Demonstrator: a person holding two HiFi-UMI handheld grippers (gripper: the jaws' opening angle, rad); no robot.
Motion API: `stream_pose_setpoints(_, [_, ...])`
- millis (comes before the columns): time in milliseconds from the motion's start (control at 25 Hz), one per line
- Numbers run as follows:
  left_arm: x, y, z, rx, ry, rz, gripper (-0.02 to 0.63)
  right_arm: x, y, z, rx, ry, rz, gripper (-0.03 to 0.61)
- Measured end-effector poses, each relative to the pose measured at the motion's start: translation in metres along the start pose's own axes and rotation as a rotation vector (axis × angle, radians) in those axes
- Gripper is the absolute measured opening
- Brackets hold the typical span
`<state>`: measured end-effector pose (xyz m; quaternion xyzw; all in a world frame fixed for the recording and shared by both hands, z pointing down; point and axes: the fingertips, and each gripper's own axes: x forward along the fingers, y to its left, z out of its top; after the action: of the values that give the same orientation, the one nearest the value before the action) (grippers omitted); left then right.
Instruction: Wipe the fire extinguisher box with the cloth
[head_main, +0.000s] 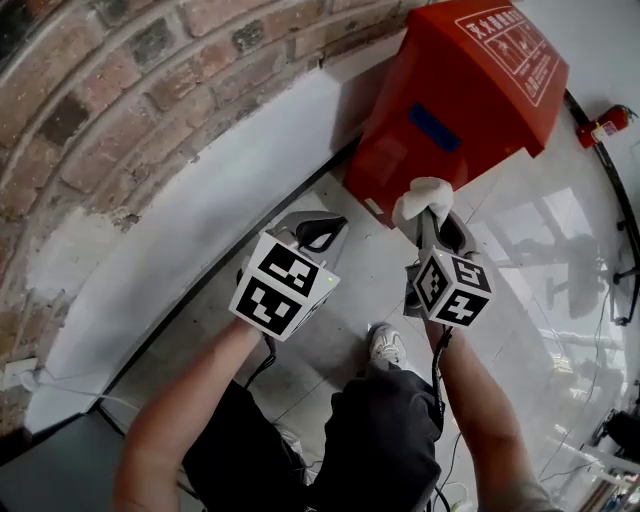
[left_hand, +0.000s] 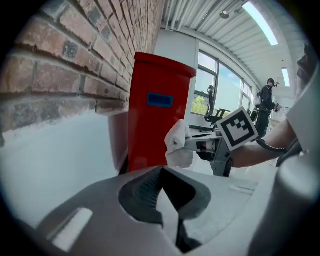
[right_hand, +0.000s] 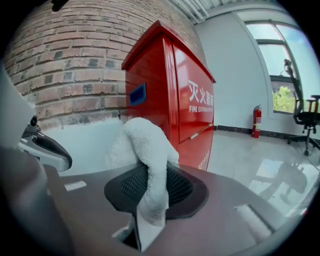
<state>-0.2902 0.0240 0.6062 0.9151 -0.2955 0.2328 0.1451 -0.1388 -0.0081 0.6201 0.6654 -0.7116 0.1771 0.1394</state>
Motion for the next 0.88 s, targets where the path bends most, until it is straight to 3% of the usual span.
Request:
stream_pose_setpoints(160, [0.006, -0.004, -0.029, -0.056, 0.010, 0.005, 0.000, 0.018, -0.004, -0.039, -0.018, 0.077, 0.029, 0.109])
stream_pose_setpoints(440, [0.003, 0.002, -0.062, -0.151, 0.004, 0.062, 0.000, 0.064, 0.021, -0.066, -0.039, 0.095, 0.048, 0.109])
stream_pose_setpoints(880, [-0.028, 0.016, -0.114, -0.212, 0.089, 0.137, 0.000, 0.157, 0.080, -0.103, -0.151, 0.184, 0.152, 0.109])
